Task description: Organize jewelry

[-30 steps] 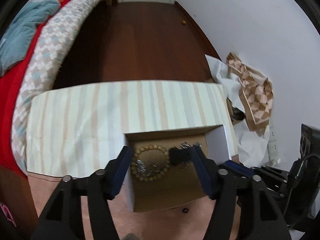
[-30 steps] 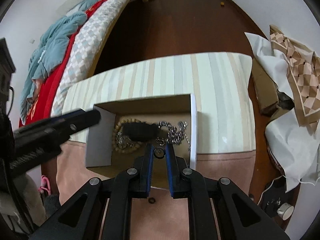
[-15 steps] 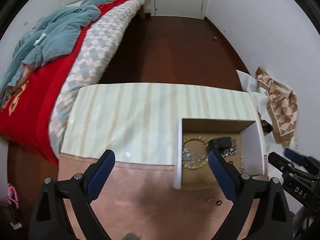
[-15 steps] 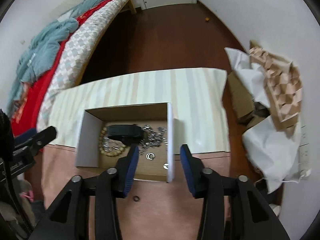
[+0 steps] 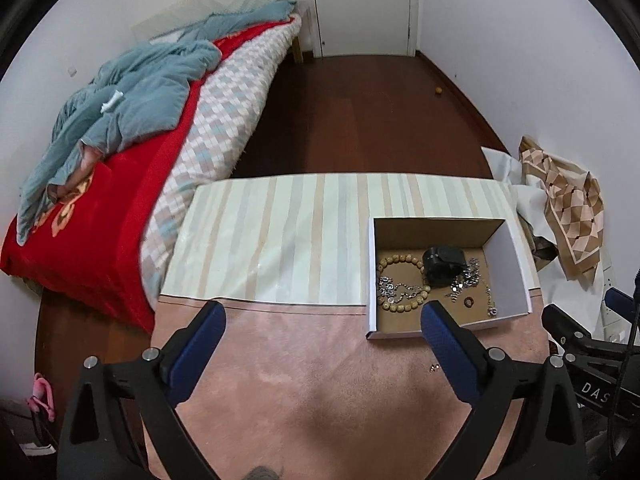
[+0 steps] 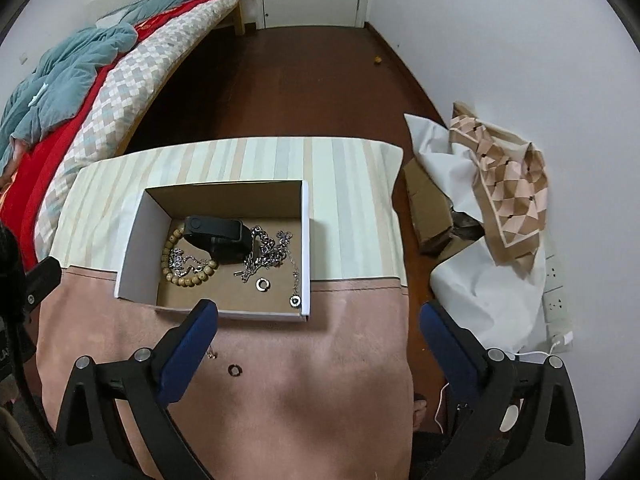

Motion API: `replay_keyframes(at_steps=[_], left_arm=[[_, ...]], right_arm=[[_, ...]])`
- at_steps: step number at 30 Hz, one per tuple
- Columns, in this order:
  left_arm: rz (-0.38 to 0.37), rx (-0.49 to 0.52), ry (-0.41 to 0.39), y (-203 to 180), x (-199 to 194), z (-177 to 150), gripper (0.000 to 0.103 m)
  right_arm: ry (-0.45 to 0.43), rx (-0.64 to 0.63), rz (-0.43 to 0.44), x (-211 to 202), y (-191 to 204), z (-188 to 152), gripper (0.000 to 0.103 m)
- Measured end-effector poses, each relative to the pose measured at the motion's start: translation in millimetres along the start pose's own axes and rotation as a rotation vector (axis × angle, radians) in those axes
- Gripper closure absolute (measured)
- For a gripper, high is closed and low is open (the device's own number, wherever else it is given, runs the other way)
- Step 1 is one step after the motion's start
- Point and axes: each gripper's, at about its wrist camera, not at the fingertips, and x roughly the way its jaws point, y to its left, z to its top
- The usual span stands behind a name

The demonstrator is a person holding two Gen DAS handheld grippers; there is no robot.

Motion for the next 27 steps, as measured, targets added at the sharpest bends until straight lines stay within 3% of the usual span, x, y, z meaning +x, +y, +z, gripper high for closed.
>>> replay_keyframes(at_steps=[6, 18, 27], left_arm=[[0.010, 0.004, -0.066, 1, -32, -8, 0.003], [-0.036, -0.014, -0.125, -2, -73, -24, 0.003], [0.007, -0.035, -0.101, -1, -53, -39, 0.003]], right_arm=[[-0.053, 0.008, -0.002, -35, -1, -10, 0.001], [-0.152, 0.011, 0.017, -101, -6, -26, 0.001], [-0.146, 0.018, 0.043, -99, -6, -37, 0.001]])
